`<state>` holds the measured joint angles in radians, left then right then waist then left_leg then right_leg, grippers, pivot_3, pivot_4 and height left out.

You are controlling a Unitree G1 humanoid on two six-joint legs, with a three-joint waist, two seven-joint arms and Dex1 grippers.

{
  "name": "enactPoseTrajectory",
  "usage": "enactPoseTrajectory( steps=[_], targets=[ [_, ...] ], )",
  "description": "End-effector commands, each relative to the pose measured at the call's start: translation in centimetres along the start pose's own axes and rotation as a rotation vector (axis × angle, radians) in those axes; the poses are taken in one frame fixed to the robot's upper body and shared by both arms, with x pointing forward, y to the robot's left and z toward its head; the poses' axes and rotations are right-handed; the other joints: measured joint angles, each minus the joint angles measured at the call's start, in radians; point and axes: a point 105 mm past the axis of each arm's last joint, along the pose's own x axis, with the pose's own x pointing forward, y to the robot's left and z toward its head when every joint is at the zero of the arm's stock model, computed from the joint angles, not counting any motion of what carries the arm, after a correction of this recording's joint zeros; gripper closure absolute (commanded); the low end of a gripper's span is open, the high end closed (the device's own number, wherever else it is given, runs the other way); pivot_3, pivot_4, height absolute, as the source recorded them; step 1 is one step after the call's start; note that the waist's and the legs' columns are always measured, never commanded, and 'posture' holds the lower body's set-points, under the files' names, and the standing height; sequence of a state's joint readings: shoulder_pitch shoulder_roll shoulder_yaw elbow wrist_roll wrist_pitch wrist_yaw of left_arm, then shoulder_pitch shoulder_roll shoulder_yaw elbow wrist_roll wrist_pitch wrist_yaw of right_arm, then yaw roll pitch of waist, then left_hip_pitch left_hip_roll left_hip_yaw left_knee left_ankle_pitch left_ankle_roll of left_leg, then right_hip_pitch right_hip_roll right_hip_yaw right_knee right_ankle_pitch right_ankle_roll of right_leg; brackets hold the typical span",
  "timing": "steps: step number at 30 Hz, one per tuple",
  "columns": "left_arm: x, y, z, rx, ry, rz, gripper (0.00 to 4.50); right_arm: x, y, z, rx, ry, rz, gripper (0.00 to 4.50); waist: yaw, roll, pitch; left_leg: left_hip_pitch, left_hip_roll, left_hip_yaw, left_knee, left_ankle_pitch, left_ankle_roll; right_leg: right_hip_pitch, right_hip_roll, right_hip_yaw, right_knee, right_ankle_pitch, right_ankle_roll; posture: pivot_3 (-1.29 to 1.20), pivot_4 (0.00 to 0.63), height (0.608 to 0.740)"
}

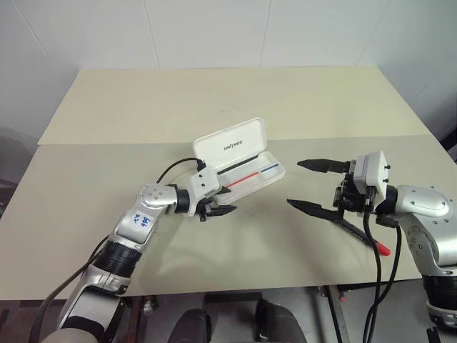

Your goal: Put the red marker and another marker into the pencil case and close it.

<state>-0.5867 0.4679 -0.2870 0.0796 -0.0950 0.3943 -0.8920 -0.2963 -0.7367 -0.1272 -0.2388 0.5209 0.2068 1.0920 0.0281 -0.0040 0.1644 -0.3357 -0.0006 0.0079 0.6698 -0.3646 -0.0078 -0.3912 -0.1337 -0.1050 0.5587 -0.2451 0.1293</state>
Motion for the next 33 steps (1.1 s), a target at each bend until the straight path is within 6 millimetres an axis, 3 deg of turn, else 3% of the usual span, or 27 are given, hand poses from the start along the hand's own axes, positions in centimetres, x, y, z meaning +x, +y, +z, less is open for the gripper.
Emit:
enactPoseTrajectory(
  steps=[1, 3, 9, 17, 25, 33],
  targets=[
    [0.4, -0.4, -0.3, -0.008, 0.060, -0.041, 2.12, -0.3, -0.2, 1.9, -0.057, -0.054, -0.030, 0.00, -0.001, 0.000, 0.000, 0.000, 0.000, 0.000, 0.000, 0.000, 0.000, 0.000, 0.000, 0.000, 0.000, 0.000, 0.000, 0.00, 0.150, 0.740],
    [0.6, -0.4, -0.1, -0.001, 0.073, -0.056, 2.55, -0.2, -0.3, 2.2, -0.069, -0.059, -0.035, 0.00, 0.000, 0.000, 0.000, 0.000, 0.000, 0.000, 0.000, 0.000, 0.000, 0.000, 0.000, 0.000, 0.000, 0.000, 0.000, 0.00, 0.150, 0.740],
    [1.2, -1.0, 0.1, 0.012, 0.119, -0.110, 4.46, -0.2, -0.6, 2.7, -0.088, -0.068, -0.048, 0.00, 0.001, 0.000, 0.000, 0.000, 0.000, 0.000, 0.000, 0.000, 0.000, 0.000, 0.000, 0.000, 0.000, 0.000, 0.000, 0.00, 0.150, 0.740],
    [2.0, -2.3, 0.8, 0.027, 0.105, -0.178, 4.46, -0.1, -0.6, 2.9, -0.096, -0.070, -0.049, 0.00, 0.005, -0.001, 0.000, 0.000, 0.000, 0.000, 0.001, 0.000, 0.000, 0.000, 0.000, 0.000, 0.000, 0.000, 0.000, 0.00, 0.150, 0.740],
    [0.2, -4.7, 1.8, 0.023, 0.121, -0.311, 4.46, -0.2, -0.6, 2.5, -0.077, -0.057, -0.038, 0.00, 0.005, -0.001, 0.000, -0.001, 0.000, 0.000, 0.000, -0.001, 0.001, -0.001, 0.000, 0.000, 0.000, 0.000, 0.000, 0.00, 0.150, 0.740],
    [-0.9, -5.6, 1.1, 0.008, 0.201, -0.292, 4.46, 0.2, -0.3, 2.3, -0.062, -0.064, -0.028, 0.00, -0.001, -0.001, 0.000, -0.001, 0.000, 0.000, 0.001, -0.001, 0.001, -0.001, 0.000, 0.000, 0.000, 0.000, 0.000, 0.00, 0.150, 0.740]
  ],
)
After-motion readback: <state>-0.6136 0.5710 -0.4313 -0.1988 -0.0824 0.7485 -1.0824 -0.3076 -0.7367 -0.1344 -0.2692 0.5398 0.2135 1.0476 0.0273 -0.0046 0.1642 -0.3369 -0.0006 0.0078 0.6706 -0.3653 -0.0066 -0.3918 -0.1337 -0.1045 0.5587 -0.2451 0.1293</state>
